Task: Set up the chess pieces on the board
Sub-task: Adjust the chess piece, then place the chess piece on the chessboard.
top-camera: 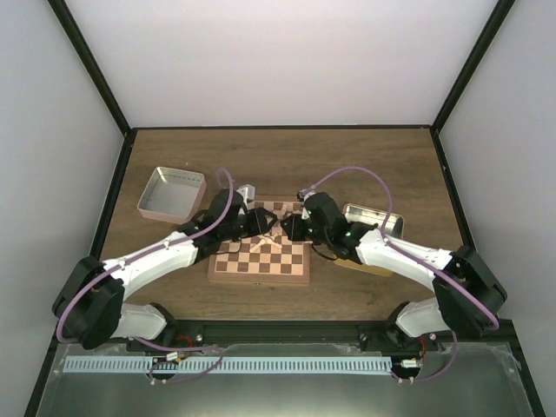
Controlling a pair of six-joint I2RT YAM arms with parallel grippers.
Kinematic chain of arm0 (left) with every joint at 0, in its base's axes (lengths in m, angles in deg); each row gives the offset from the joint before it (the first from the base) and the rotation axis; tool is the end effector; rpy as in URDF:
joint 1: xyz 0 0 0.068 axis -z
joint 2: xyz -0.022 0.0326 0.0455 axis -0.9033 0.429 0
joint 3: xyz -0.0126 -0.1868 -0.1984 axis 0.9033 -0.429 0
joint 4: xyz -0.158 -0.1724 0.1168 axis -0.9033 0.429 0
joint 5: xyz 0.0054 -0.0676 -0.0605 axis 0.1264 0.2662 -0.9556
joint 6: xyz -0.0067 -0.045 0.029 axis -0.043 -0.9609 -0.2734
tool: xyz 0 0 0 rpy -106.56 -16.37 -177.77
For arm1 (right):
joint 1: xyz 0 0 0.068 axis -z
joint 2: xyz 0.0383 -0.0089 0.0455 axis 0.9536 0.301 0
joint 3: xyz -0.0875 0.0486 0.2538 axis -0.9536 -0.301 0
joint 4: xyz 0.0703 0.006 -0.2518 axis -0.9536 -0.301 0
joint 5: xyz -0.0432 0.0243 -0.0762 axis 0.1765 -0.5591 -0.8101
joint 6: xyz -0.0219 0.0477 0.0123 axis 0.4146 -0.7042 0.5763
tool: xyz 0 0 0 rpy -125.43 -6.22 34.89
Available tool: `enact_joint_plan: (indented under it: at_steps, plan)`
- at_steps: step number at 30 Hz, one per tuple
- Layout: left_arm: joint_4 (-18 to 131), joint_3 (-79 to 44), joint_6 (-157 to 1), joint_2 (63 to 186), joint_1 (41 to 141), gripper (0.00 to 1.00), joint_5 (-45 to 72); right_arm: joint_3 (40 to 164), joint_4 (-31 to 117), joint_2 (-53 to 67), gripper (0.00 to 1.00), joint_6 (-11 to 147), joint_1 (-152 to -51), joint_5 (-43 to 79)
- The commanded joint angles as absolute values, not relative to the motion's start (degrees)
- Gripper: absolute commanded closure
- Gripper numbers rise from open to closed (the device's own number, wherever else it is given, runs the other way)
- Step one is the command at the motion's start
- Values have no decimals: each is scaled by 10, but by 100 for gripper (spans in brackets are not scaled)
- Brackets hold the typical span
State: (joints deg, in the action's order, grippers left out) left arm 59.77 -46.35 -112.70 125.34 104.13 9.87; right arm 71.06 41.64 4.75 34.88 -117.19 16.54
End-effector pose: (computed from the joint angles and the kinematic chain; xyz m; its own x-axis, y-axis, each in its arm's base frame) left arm 0.2165 -0.1883 0.2257 -0.8467 -0.2181 -0.4854 0.2075 0.7047 -0.6785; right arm 0.2061 0.2092 0.2209 -0.8091 0.0976 -0.5796 -0.3130 0.7631 0.5654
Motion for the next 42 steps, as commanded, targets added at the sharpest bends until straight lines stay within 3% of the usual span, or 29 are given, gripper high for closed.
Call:
enact_joint_plan:
  at_steps: [1, 19, 36, 42]
  plan:
    - [585, -485, -1141, 1243, 1037, 55, 133, 714, 424, 50, 91, 333, -1171, 154]
    - [641, -471, -1067, 1232, 1025, 53, 215, 789, 337, 151, 91, 368, -1172, 124]
    - [748, -484, -1023, 1033, 1019, 47, 476, 1046, 217, 342, 91, 460, -1206, 51]
    - [750, -500, -1019, 988, 1016, 45, 501, 1107, 206, 401, 90, 512, -1219, 30]
